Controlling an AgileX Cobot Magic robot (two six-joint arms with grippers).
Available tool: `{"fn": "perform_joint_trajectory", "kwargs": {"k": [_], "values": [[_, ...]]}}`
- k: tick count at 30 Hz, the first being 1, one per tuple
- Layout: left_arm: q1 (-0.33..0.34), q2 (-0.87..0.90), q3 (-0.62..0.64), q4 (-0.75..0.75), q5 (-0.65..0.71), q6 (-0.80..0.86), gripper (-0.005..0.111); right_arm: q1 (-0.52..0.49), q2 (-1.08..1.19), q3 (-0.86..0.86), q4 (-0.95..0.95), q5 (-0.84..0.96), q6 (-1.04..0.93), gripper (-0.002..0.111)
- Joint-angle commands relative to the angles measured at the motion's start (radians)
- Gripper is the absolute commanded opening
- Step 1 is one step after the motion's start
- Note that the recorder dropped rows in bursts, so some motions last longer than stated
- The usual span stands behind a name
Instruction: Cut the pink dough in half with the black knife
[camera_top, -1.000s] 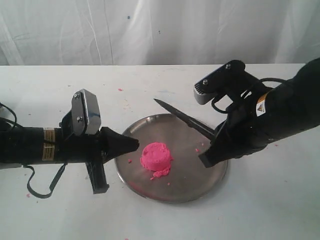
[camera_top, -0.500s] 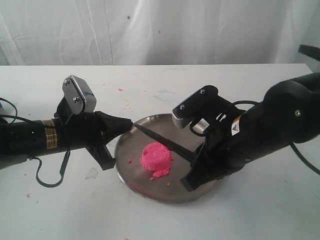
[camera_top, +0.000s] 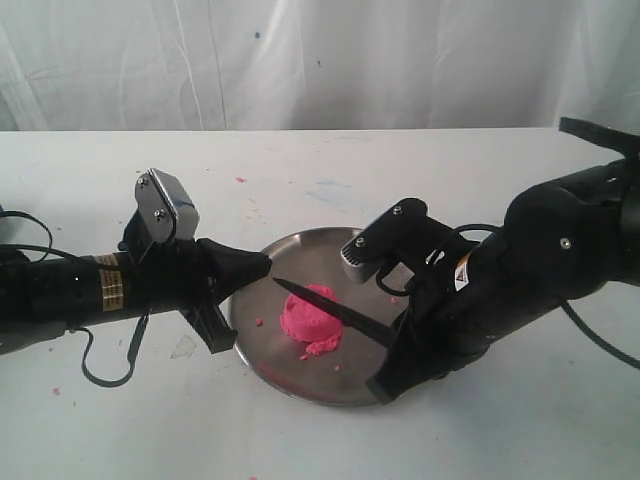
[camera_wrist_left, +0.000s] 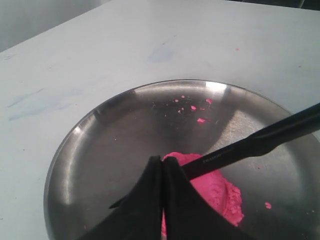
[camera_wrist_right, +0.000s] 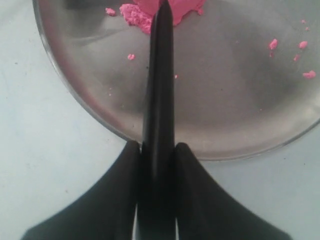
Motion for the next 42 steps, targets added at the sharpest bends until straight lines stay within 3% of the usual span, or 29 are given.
{"fn": "perform_joint_trajectory", "kwargs": {"k": [1, 31, 42], "values": [[-0.005, 0.001, -0.003, -0.002, -0.025, 0.001, 0.0, 0.0, 0.003, 0.005, -0.012, -0.027, -0.01, 0.0], [-0.007, 0.039, -0.032, 0.032, -0.042, -0.088, 0.0, 0.0, 0.102, 0.003, -0.028, -0.018, -0.01, 0.0], [-0.007, 0.119, -0.042, -0.041, -0.103, -0.088, 0.0, 0.0, 0.102, 0.003, -0.022, -0.02, -0.01, 0.0]]}}
